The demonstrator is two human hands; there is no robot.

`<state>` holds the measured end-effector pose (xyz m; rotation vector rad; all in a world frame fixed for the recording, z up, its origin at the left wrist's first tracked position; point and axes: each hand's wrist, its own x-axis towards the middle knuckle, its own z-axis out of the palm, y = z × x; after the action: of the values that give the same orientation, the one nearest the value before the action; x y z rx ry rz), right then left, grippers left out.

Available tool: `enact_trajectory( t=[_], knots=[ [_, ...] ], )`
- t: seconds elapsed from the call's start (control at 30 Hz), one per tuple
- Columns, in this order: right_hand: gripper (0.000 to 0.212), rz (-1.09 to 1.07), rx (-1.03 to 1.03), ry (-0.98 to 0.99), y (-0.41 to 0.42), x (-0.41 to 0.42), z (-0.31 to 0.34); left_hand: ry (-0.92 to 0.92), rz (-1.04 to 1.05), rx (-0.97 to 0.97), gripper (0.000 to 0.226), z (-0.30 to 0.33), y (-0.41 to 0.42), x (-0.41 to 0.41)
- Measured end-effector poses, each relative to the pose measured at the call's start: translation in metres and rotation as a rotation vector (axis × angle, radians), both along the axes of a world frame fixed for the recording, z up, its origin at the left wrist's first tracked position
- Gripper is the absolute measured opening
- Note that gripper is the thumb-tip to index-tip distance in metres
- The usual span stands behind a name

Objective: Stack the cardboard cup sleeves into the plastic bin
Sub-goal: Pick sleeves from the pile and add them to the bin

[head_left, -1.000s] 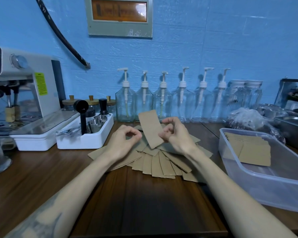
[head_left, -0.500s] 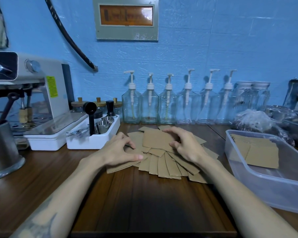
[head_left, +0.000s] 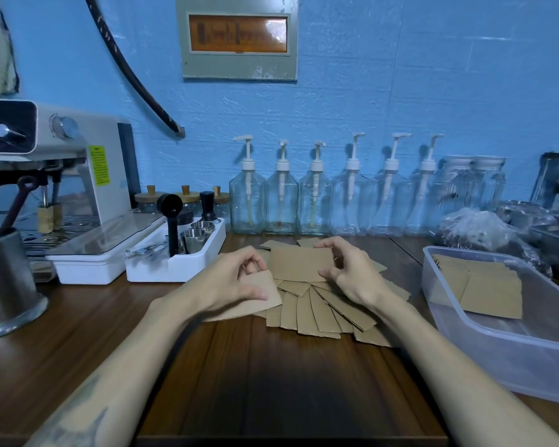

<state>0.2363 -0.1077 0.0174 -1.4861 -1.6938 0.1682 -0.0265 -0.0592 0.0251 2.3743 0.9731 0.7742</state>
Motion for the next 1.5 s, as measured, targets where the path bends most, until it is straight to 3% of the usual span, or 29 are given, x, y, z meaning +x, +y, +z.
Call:
enact_trajectory(
  t=[0.13,0.27,0.4,0.53,0.67,0.83,1.07,1.2,1.33,1.5],
  knots=[
    [0.036,0.071,-0.007,0.027,-0.004,-0.007,0.003,-0.192,-0.006,0.063,0.020,0.006,0.003,0.002],
    [0.038,0.172,-0.093,0.048,-0.008,-0.016,0.007,-0.240,-0.006,0.182,0.018,0.006,0.003,0.014],
    [0.043,0.244,-0.162,0.007,-0.011,-0.021,0.009,-0.177,0.005,0.295,0.018,0.005,0.004,0.030],
    [0.042,0.277,-0.179,0.075,-0.013,-0.019,0.009,-0.014,0.124,0.496,0.043,0.001,0.008,0.032],
    [0.042,0.258,-0.169,0.063,-0.013,-0.020,0.009,0.031,0.354,0.373,0.067,-0.005,0.013,0.014],
    [0.044,0.228,-0.181,0.023,-0.013,-0.023,0.009,-0.175,0.248,0.040,0.053,-0.013,0.013,0.004],
    [0.028,0.266,-0.167,0.067,-0.011,-0.028,0.006,-0.278,0.116,0.102,0.042,-0.013,0.004,0.026],
    [0.031,0.233,-0.103,-0.066,-0.006,-0.030,0.001,-0.300,0.093,0.096,0.030,-0.015,0.005,0.029],
    [0.031,0.218,-0.101,-0.059,-0.003,-0.030,0.000,-0.247,0.110,0.087,0.016,-0.015,0.007,0.027],
    [0.031,0.220,-0.091,0.004,-0.004,-0.029,0.003,-0.256,0.111,0.100,0.018,-0.010,0.008,0.023]
  ],
)
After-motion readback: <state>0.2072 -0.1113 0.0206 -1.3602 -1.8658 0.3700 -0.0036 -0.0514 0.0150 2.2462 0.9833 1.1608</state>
